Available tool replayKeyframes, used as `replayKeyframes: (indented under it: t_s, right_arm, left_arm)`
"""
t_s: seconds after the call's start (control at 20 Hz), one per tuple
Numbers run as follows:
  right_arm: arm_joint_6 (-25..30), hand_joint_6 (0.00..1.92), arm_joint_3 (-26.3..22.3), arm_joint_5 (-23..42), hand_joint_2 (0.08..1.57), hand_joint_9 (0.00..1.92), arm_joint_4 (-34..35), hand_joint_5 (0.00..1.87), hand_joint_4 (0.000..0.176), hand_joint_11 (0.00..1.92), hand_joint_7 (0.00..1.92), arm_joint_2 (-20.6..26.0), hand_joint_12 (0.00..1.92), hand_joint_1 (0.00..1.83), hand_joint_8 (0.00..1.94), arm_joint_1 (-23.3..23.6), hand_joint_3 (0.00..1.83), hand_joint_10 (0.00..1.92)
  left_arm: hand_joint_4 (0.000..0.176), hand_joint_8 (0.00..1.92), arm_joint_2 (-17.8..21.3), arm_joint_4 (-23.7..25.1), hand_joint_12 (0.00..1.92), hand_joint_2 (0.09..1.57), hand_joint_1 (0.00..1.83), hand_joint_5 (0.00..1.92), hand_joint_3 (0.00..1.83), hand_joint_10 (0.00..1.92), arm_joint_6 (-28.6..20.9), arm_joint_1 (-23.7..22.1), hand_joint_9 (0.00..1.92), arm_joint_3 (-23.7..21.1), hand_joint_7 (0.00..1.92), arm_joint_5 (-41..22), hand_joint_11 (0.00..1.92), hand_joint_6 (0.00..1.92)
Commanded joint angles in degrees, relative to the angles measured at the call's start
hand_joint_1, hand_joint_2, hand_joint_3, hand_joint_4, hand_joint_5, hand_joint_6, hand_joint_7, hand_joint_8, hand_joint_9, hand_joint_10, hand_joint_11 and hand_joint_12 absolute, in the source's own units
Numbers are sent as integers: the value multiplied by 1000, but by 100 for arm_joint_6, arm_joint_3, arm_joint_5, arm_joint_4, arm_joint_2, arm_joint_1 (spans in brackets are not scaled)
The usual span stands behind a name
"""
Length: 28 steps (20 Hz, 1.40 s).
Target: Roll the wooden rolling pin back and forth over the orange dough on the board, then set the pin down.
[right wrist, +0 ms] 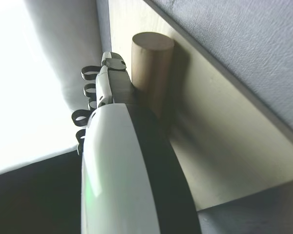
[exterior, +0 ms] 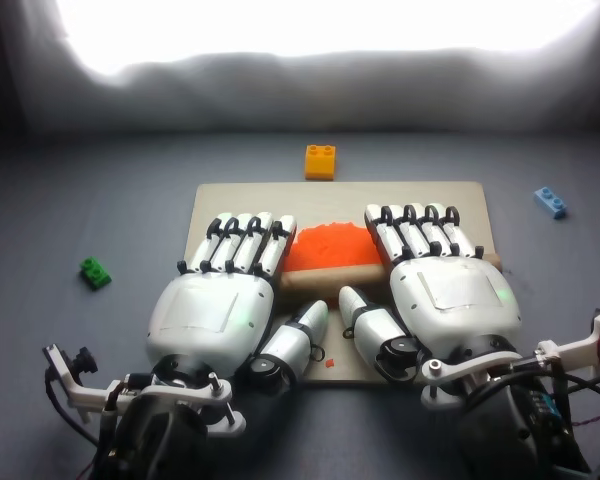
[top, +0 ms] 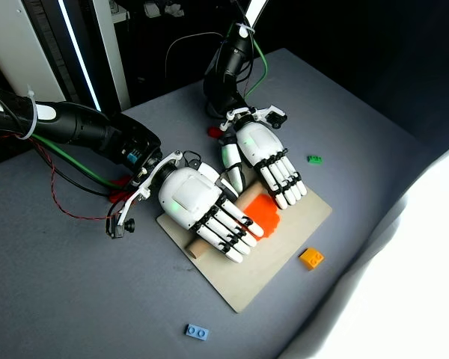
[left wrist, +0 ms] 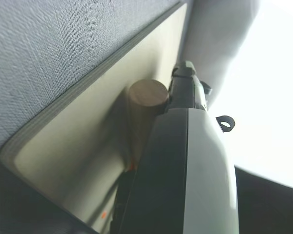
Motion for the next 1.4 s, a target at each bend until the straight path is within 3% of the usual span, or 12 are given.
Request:
replayKeyframes:
  t_s: [0.0, 1.35]
  right_arm:
    - [40, 4, 43, 404, 1570, 0, -379, 19, 0, 0, 19, 7, 0, 0, 2, 62, 46, 0]
    - [165, 4, 436, 105, 1571, 0, -139, 21, 0, 0, 30, -22, 0, 0, 4, 260, 31, 0]
  left_arm:
    - [0, 0, -24, 317, 0, 1499, 0, 0, 8, 0, 2, -41, 0, 28, 0, -476, 0, 0]
    - [0, 0, -135, 312, 0, 1491, 0, 0, 1, 0, -605, -252, 0, 617, 0, 58, 0, 0]
